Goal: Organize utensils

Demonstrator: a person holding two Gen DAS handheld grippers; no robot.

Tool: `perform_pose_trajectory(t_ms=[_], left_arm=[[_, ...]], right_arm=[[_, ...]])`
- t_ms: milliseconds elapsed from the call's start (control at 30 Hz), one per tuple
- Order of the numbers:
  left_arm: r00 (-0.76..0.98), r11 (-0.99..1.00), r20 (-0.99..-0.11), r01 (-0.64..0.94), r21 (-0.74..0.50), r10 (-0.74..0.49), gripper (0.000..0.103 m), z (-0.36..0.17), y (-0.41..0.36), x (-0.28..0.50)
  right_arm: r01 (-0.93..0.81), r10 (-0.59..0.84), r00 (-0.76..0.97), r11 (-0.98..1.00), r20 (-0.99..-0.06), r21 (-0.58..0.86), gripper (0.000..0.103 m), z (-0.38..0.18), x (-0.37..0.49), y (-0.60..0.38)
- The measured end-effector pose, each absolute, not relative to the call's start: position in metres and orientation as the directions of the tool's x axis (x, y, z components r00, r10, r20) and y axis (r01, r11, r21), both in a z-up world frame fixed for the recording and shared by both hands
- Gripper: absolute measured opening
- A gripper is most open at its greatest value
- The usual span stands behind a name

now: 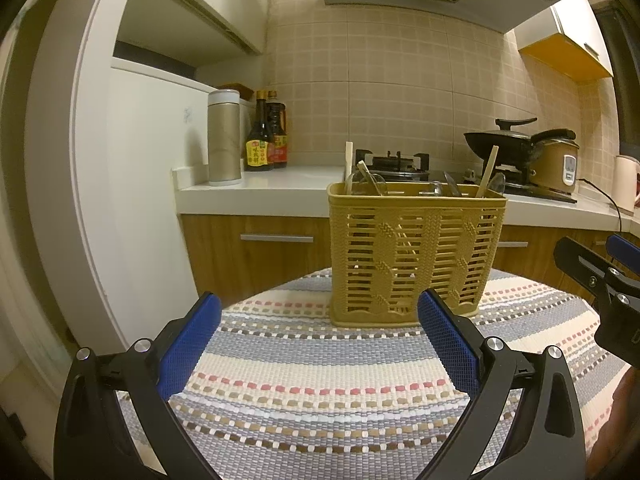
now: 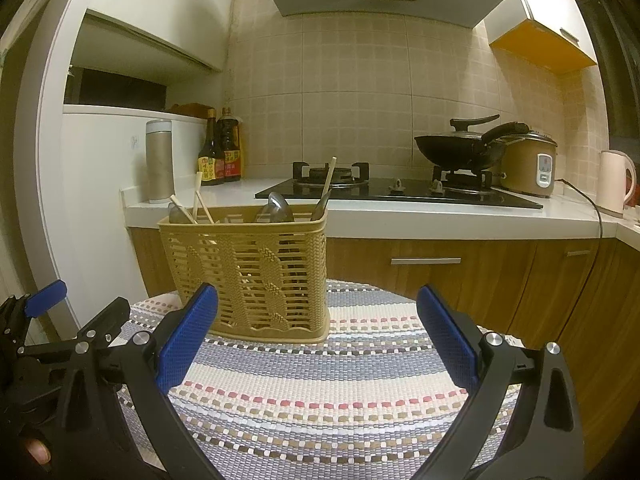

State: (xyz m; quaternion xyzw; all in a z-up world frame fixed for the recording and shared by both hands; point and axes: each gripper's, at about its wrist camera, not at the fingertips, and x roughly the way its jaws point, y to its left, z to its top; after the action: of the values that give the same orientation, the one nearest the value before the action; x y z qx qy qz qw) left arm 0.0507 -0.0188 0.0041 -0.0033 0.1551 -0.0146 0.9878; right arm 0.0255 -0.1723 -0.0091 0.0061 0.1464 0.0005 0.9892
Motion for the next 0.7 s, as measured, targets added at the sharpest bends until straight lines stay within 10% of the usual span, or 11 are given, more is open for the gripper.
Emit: perform_pose_trajectory(t_ms=[700], left_arm=[[0.951, 0.999, -0.308, 0.038, 0.006, -0.034, 0.095, 0.003, -0.0229, 0.0503]], right_arm=[[-0.002, 0.005, 0.953, 1.0, -0.304, 0.01, 0.095, -0.0101, 0.0276, -0.1707]])
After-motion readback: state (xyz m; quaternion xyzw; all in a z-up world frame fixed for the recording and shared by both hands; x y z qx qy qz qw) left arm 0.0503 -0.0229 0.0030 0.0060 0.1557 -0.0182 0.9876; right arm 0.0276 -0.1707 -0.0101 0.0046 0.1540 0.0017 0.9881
